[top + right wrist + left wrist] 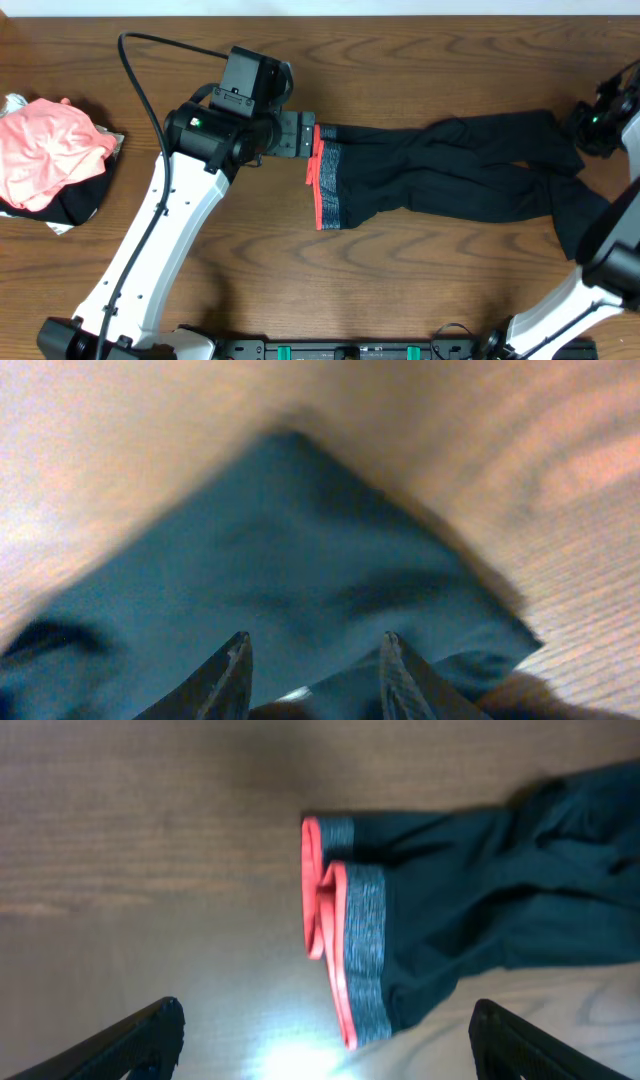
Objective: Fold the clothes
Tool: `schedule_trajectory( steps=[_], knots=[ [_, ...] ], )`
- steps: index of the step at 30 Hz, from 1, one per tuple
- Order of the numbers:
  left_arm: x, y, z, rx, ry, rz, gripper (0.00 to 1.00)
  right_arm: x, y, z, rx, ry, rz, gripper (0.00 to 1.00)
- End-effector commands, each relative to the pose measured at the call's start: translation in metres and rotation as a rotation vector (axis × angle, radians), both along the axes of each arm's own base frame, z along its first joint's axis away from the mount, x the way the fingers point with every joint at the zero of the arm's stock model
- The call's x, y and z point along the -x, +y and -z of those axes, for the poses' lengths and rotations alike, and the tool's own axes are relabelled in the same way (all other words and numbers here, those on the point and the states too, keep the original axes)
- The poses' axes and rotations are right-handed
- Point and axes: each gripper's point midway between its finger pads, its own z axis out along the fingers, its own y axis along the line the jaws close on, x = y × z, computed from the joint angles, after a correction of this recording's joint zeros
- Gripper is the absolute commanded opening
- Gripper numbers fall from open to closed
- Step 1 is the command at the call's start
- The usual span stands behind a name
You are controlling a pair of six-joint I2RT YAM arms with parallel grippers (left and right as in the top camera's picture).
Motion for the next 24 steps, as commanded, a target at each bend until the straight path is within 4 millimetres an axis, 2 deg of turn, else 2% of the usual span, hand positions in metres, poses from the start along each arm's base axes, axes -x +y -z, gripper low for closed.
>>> schedule_trajectory(
  steps=[1, 4, 7, 9, 12, 15, 21, 24],
  knots=[
    [-0.012, -0.006, 0.013, 0.006, 0.027, 0.003, 0.91, -0.012, 0.040, -0.089, 0.040, -0.193, -0.171, 0.40],
    [-0.012, -0.025, 0.040, 0.064, 0.132, 0.053, 0.91, 0.004, 0.076, -0.108, 0.060, -0.177, -0.295, 0.41],
    [-0.012, -0.038, 0.074, 0.089, 0.245, 0.080, 0.91, 0.020, 0.103, -0.104, 0.037, -0.107, -0.357, 0.41],
    [-0.011, -0.044, 0.095, 0.103, 0.312, 0.092, 0.91, 0.026, 0.112, -0.098, 0.037, -0.064, -0.375, 0.41],
    [-0.011, -0.056, 0.122, 0.140, 0.394, 0.112, 0.93, 0.031, 0.122, -0.088, 0.033, -0.032, -0.397, 0.41],
    [-0.021, -0.058, 0.139, 0.153, 0.400, 0.108, 0.94, 0.034, 0.129, -0.082, 0.024, -0.016, -0.411, 0.41],
    [-0.040, -0.081, 0.145, 0.293, 0.373, 0.161, 0.96, 0.036, 0.131, -0.079, 0.020, -0.007, -0.415, 0.40],
    [-0.045, -0.082, 0.159, 0.294, 0.392, 0.131, 0.96, 0.036, 0.131, -0.079, 0.019, -0.006, -0.416, 0.40]
  ],
)
